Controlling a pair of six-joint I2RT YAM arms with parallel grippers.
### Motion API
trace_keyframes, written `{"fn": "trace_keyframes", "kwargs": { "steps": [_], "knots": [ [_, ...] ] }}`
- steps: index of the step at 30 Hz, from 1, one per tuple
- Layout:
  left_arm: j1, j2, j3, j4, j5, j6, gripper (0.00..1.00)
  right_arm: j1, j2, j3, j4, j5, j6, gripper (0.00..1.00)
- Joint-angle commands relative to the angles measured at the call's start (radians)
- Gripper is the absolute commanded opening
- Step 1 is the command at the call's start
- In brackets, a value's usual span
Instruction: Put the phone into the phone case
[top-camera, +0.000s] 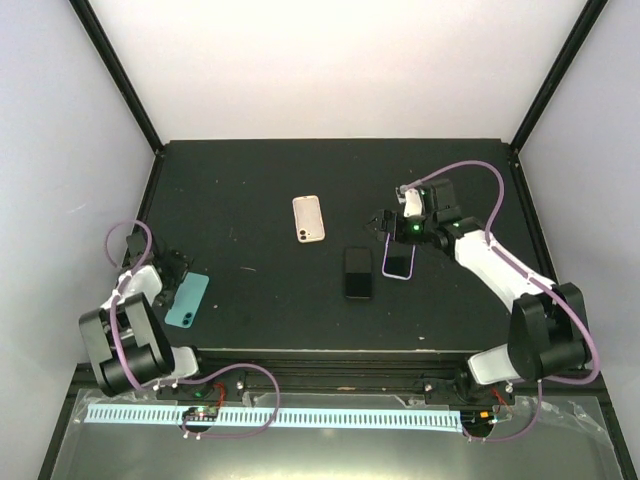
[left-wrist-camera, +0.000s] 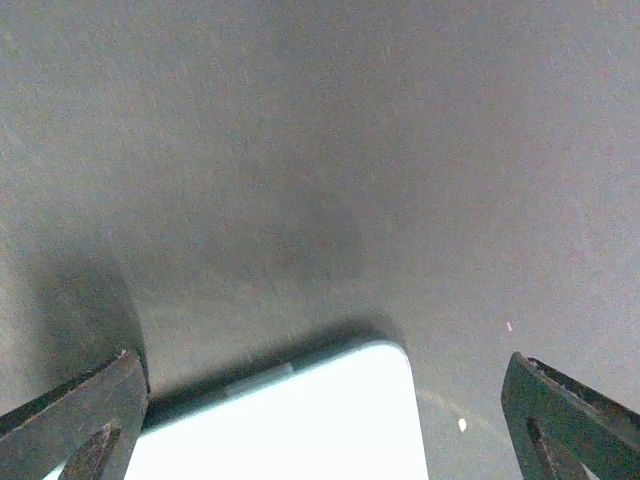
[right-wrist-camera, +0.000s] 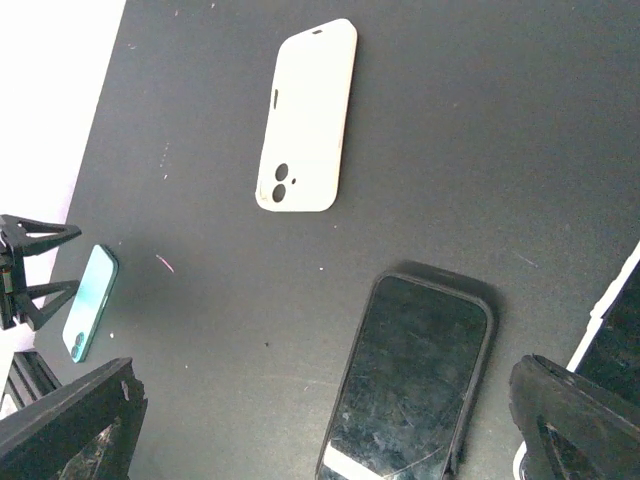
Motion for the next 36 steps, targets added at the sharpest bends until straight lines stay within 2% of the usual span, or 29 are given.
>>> {"fn": "trace_keyframes", "kwargs": {
  "steps": [1, 6, 15, 23, 29, 33, 36],
  "knots": [
    [-0.026, -0.055, -0.085, -0.104, 0.183, -0.074, 0.99, 0.006, -0.057, -0.029, 0.013, -0.017, 0.011, 1.00],
    [-0.042, -0.186, -0.205, -0.120, 0.287, -0.125, 0.99, 0.006, -0.101, -0.052, 0.024, -0.031, 0.021, 1.00],
    [-0.078, -0.491, -0.249, -0.205, 0.256, -0.187, 0.99, 0.009, -0.132, -0.079, 0.047, -0.050, 0.044, 1.00],
    [-0.086, -0.405, -0.149, -0.242, 0.135, 0.030, 0.99, 0.011, -0.147, -0.135, 0.051, -0.053, 0.064, 1.00],
    [-0.147, -0.331, -0.081, -0.299, 0.069, 0.136, 0.99, 0.019, -0.167, -0.159, 0.082, -0.069, 0.103, 1.00],
    [-0.220, -0.301, -0.052, -0.318, 0.071, 0.151, 0.99, 0.026, -0.199, -0.167, 0.085, -0.053, 0.118, 1.00],
    [-0.274, -0.244, -0.016, -0.352, 0.021, 0.131, 0.99, 0.030, -0.206, -0.158, 0.080, -0.054, 0.124, 1.00]
  ]
}}
